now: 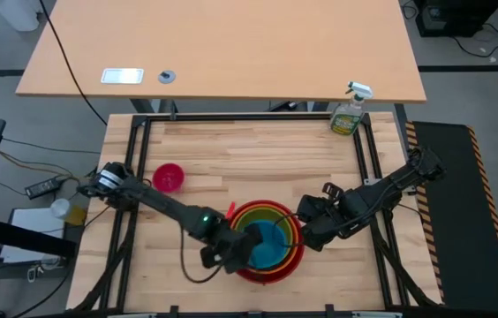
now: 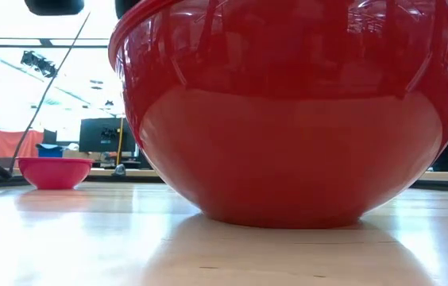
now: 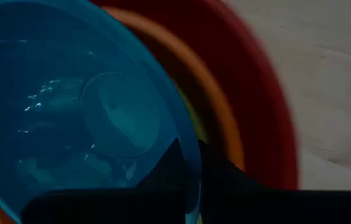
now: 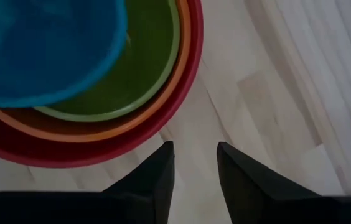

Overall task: Nest bowls inside each other
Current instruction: Stack the blue bowl on the green bowl

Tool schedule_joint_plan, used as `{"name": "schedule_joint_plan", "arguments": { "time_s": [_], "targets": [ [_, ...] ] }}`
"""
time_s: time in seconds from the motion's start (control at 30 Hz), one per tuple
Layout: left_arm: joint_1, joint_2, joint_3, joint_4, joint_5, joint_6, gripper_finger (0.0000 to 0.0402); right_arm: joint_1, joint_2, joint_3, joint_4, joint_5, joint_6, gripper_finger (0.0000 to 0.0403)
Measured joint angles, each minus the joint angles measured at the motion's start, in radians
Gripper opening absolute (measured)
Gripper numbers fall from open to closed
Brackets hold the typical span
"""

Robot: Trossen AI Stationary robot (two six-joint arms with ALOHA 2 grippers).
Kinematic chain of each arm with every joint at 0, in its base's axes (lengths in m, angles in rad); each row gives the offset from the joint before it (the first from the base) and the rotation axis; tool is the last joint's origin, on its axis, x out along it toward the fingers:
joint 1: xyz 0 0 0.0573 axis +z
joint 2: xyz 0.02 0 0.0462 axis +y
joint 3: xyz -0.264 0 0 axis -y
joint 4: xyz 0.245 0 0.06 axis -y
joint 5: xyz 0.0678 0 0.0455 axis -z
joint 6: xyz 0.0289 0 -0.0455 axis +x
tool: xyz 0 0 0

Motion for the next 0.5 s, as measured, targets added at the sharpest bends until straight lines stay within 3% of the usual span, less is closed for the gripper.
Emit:
{"name": "schedule_joint_plan", "arguments": {
  "time_s": [0.17, 0.5],
  "targets": [
    [0.039, 0.005, 0.000, 0.032, 0.031, -0.047, 0.0036, 0.000, 0.000, 0.000, 0.002, 0.005, -0.008, 0.0129],
    [0.018, 0.000, 0.000, 0.035, 0.054, -0.155, 0.0171, 0.000, 0.000, 0.000, 0.017, 0.026, -0.017, 0.0129]
  ]
}}
